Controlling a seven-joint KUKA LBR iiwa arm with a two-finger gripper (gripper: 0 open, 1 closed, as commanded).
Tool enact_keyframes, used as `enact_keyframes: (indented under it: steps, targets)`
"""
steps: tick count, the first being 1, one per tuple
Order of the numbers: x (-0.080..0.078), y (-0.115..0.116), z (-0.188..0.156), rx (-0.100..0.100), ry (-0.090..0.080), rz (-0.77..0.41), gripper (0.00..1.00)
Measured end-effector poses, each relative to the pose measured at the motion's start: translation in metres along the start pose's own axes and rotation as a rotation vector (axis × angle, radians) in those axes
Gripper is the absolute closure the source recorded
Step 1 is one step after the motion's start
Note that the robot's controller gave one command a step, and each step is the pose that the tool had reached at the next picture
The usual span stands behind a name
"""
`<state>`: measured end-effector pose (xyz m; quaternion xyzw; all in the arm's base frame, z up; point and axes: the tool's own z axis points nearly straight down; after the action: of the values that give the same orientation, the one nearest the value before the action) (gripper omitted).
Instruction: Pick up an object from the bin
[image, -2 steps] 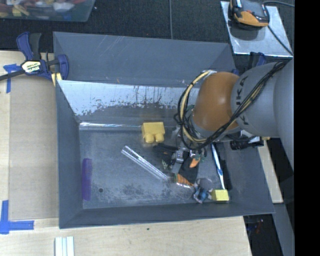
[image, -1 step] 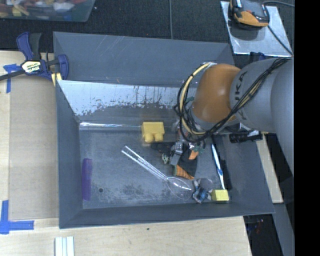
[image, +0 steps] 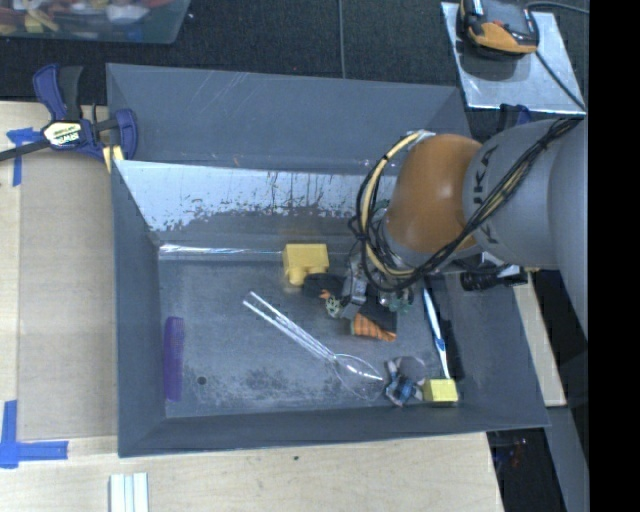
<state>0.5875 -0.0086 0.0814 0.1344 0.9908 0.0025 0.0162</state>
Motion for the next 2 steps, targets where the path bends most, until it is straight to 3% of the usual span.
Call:
enact_keyframes:
  steps: [2]
  targets:
    - [0.000,0.000,-0.013,0.000,-0.001,-0.001,1.00]
